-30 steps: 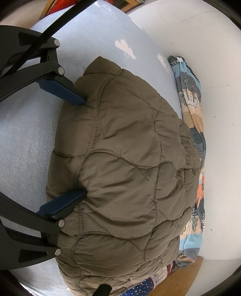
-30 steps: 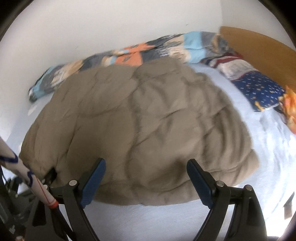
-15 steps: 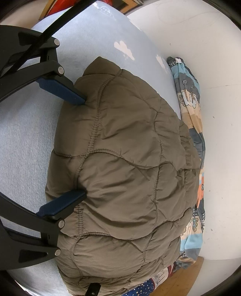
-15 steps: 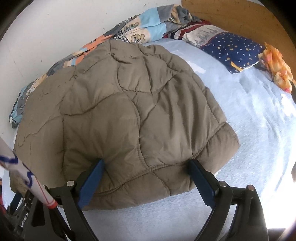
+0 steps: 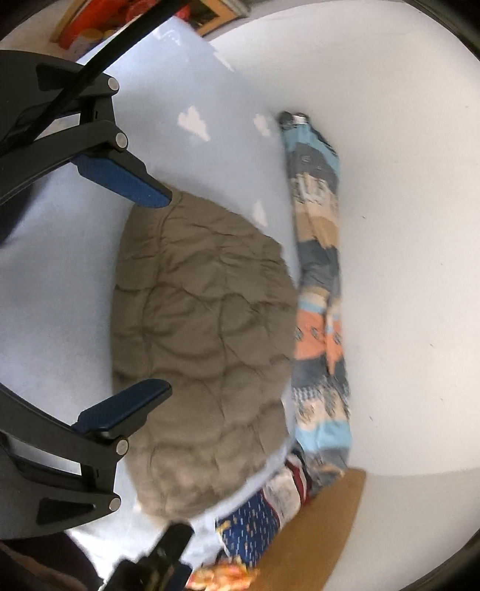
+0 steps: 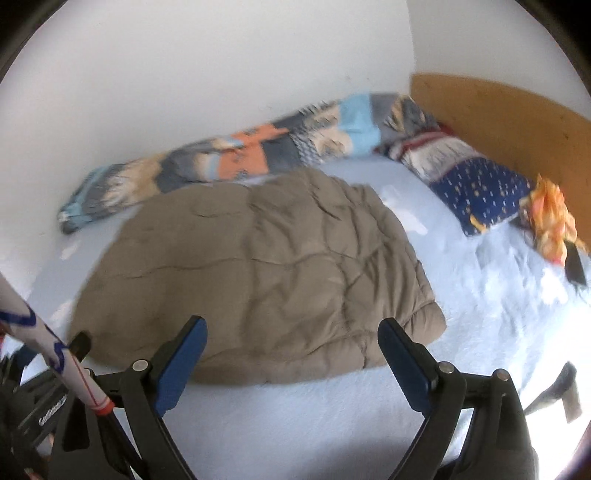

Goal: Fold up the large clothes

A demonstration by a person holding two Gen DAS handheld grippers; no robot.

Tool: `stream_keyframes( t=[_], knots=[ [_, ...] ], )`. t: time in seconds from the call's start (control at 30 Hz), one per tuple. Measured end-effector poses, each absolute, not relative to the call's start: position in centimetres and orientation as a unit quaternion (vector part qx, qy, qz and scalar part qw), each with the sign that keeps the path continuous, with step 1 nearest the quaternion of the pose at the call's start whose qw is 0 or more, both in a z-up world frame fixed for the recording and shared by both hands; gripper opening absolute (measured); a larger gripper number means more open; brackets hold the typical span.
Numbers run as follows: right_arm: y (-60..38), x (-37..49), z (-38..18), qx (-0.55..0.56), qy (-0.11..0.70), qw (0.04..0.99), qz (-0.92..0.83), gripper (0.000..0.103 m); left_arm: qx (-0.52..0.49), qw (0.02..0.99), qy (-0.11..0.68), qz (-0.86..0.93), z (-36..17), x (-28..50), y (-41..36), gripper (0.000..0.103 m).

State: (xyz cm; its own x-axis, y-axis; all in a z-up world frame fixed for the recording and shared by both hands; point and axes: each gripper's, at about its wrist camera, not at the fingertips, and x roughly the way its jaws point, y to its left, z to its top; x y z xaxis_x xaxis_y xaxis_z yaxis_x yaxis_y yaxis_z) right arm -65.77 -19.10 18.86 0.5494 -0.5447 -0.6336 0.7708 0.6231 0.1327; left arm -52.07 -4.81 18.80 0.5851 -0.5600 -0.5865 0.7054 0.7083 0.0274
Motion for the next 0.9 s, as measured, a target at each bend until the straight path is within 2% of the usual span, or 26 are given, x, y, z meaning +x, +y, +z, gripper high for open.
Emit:
stream_keyframes(
  t=[0.17, 0.37, 0.57, 0.73, 0.9],
  knots=[
    [-15.3, -67.4, 23.0, 0.178, 0.266, 0.873, -0.367, 0.097, 0.124, 0.896, 0.237, -0.355, 23.0, -54.2, -2.1, 0.098],
    [-13.2, -68.3, 26.3, 0.155, 0.248, 0.873, -0.391, 0.098, 0.114, 0.916, 0.208, -0.323, 25.6, -55.0, -0.4, 0.098],
    [-12.0, -68.8, 27.3, 0.135, 0.237, 0.873, -0.404, 0.100, 0.110, 0.926, 0.206, -0.296, 26.0, -56.2, 0.5, 0.098],
    [-11.8, -68.7, 26.9, 0.132, 0.245, 0.871, -0.405, 0.100, 0.161, 0.932, 0.192, -0.261, 26.0, -56.9, -0.1, 0.098],
    [-12.3, -68.6, 26.4, 0.135, 0.250, 0.868, -0.407, 0.100, 0.170, 0.926, 0.204, -0.270, 25.7, -56.7, -0.7, 0.098]
  ],
)
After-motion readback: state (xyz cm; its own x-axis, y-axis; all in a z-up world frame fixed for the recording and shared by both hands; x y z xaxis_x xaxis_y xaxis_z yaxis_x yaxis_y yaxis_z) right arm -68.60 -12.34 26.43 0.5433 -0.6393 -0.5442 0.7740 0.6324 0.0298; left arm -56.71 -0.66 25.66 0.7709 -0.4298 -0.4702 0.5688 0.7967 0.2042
